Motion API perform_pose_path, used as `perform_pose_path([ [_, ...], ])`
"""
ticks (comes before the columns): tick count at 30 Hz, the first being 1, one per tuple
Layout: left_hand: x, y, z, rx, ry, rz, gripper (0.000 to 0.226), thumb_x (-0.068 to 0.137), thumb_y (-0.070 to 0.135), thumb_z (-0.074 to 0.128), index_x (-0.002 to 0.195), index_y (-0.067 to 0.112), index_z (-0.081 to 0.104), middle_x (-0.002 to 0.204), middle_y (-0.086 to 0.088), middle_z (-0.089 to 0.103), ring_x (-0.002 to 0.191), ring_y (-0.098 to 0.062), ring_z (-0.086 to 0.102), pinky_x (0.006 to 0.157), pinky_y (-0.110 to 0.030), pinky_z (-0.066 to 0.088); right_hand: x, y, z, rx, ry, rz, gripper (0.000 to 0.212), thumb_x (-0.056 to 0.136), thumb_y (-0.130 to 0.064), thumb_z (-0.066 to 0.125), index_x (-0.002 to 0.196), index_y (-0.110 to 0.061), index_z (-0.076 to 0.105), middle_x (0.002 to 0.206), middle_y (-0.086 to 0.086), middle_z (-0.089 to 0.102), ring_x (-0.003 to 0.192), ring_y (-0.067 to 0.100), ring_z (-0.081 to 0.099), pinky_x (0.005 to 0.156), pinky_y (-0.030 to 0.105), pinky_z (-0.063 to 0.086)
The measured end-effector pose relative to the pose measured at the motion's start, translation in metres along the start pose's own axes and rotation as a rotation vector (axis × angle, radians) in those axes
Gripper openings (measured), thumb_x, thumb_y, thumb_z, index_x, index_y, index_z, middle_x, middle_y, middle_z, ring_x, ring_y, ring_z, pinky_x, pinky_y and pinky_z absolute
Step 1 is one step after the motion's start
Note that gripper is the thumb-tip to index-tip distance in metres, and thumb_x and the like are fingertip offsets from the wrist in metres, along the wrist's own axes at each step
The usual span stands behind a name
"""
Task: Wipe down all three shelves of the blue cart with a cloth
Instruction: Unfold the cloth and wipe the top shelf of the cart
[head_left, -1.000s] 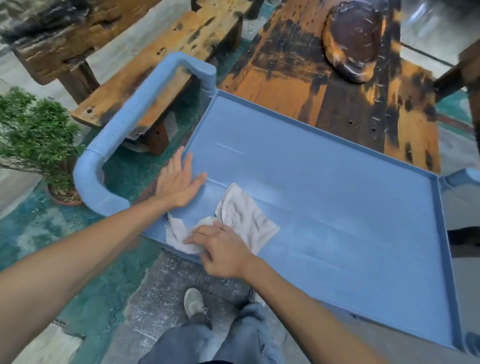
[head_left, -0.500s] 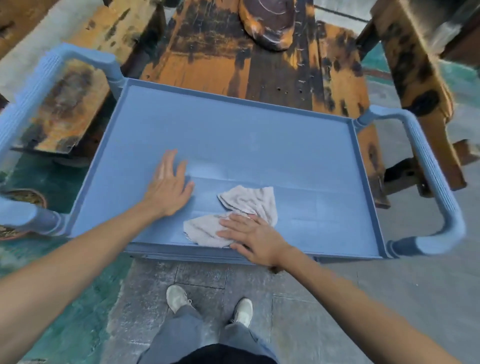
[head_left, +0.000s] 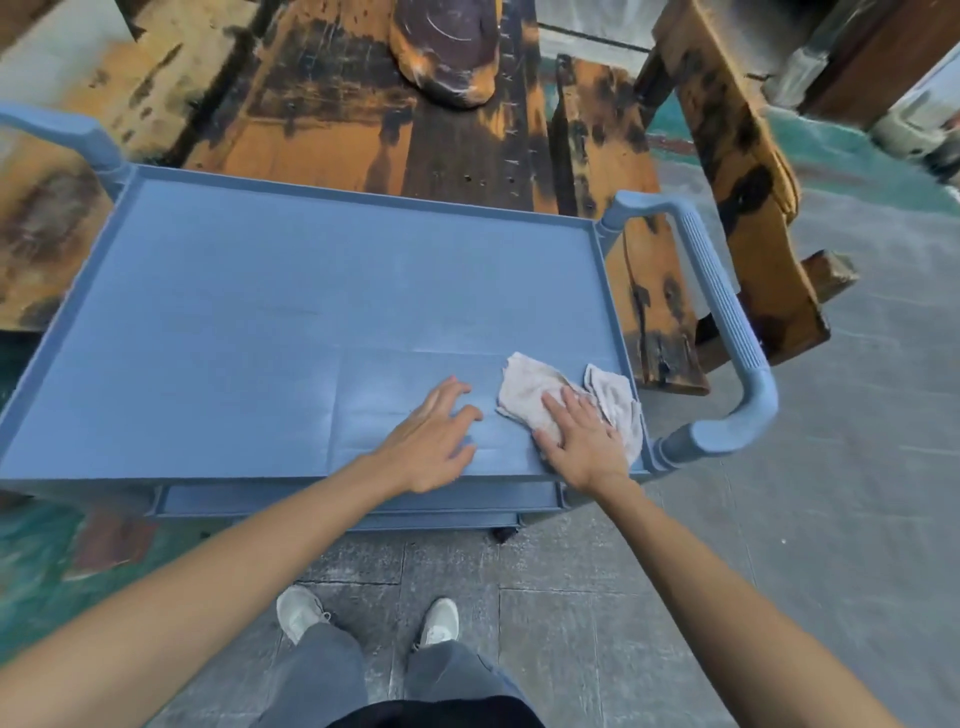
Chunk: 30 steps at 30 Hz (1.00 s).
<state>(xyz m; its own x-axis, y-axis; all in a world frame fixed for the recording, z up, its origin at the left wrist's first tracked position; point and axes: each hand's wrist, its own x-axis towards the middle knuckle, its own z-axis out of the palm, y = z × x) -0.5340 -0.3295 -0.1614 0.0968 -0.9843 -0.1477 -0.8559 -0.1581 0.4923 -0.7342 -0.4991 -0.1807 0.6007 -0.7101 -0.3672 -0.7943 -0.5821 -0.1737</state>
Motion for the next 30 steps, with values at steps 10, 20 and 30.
perform_pose_path([
  [10,-0.067,0.062,0.023,-0.389,0.192,-0.153,0.030,0.097,0.028,0.054,0.127,0.023,0.056,0.127,0.009,0.056,0.122,-0.006,0.047,0.103,-0.030,0.041,-0.059,-0.028,-0.007,0.695,-0.002,0.062,0.028,0.102,-0.019,0.046,0.076,-0.014,0.056,0.069,0.000,0.063,0.073,0.025,0.056,0.065,0.029,0.042],
  [20,-0.160,0.035,0.051,-1.331,-0.069,-0.400,0.057,0.072,0.052,0.084,0.118,0.022,0.068,0.116,0.002,0.074,0.109,-0.017,0.068,0.096,-0.035,0.049,-0.120,-0.127,0.026,1.830,-0.773,-0.054,0.048,0.092,-0.017,0.070,0.136,-0.003,0.057,0.132,0.030,0.056,0.116,0.041,0.058,0.109,0.059,0.042],
  [30,-0.259,-0.029,0.105,-1.382,0.219,-0.778,0.012,0.082,0.036,0.079,0.087,0.026,0.075,0.075,0.013,0.074,0.068,-0.005,0.065,0.056,-0.015,0.046,-0.132,-0.191,0.117,1.435,-0.959,0.034,0.057,0.094,-0.008,0.064,0.144,-0.031,0.047,0.141,0.019,0.061,0.130,0.044,0.057,0.106,0.065,0.045],
])
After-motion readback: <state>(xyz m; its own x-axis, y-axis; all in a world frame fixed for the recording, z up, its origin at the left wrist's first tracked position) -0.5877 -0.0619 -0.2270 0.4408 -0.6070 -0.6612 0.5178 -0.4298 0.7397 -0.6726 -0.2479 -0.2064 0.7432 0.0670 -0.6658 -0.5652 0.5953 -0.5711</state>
